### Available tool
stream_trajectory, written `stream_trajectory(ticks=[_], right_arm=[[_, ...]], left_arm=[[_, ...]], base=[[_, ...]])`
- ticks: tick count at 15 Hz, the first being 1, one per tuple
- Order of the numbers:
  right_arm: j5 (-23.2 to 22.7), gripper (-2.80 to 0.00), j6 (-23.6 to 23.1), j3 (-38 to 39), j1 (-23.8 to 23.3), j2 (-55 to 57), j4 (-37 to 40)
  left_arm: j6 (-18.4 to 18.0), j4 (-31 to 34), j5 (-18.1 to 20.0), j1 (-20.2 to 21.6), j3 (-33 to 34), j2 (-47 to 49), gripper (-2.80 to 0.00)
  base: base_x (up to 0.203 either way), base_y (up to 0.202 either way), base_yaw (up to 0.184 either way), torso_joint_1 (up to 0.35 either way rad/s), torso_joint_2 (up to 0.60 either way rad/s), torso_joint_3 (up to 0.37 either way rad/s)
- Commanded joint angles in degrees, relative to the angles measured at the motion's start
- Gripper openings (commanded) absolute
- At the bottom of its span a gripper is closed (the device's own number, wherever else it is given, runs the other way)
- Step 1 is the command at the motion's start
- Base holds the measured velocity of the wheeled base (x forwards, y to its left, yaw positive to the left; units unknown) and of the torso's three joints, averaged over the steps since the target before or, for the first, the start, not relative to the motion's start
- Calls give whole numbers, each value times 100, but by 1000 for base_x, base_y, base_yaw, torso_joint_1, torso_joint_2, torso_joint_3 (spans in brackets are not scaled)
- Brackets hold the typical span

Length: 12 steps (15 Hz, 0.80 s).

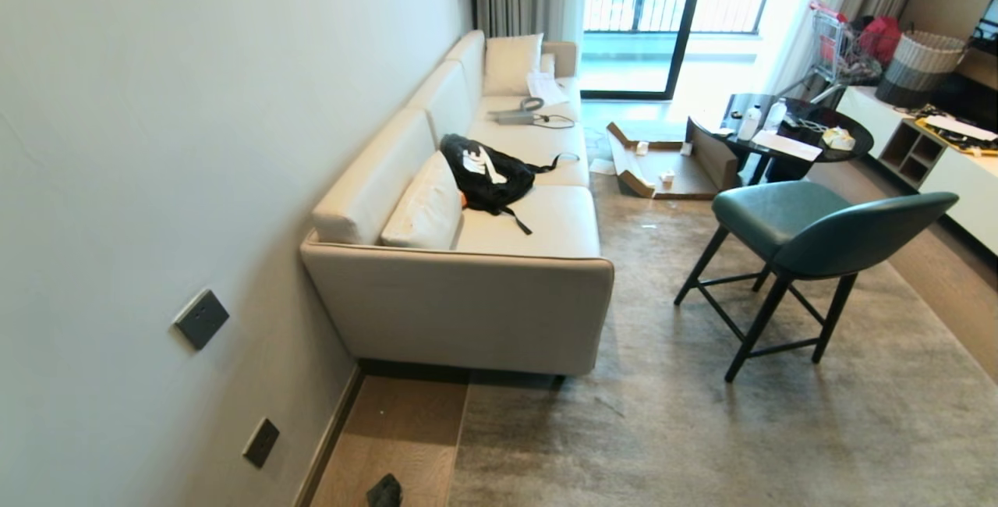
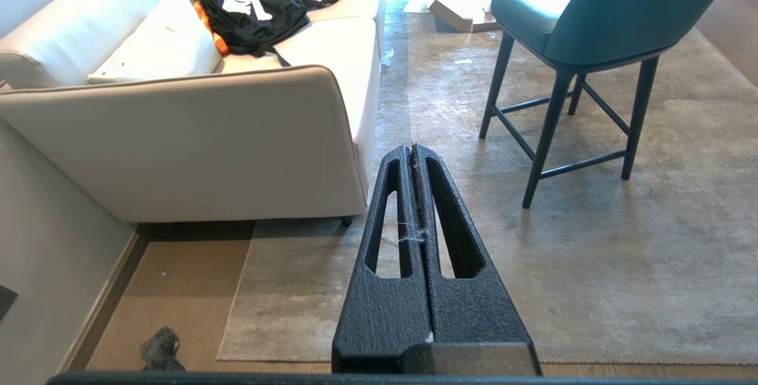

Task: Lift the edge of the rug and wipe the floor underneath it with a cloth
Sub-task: Pick up the rag

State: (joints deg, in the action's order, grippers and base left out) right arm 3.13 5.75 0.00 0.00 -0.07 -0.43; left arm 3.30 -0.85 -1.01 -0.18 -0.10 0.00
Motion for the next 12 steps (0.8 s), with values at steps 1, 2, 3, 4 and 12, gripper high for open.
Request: stream_trajectory(ticks=[1, 2, 3, 4, 12], right_arm=[[-6, -280, 5, 0, 0, 7, -1], [-6, -280, 5, 0, 0, 7, -1], [-6, -280, 5, 0, 0, 7, -1], [-6, -280, 5, 0, 0, 7, -1], [-6, -280, 13, 0, 0, 7, -1]], left_arm=[[4, -3, -4, 1, 1, 0, -280], [4, -3, -4, 1, 1, 0, -280], [4, -3, -4, 1, 1, 0, -280], [4, -3, -4, 1, 1, 0, -280], [4, -3, -4, 1, 1, 0, -280]], base=[[0, 0, 0, -37, 33, 51], [0, 0, 0, -124, 271, 173], [0, 0, 0, -145, 328, 187], [0, 0, 0, -127, 312, 165], [0, 0, 0, -128, 325, 189]])
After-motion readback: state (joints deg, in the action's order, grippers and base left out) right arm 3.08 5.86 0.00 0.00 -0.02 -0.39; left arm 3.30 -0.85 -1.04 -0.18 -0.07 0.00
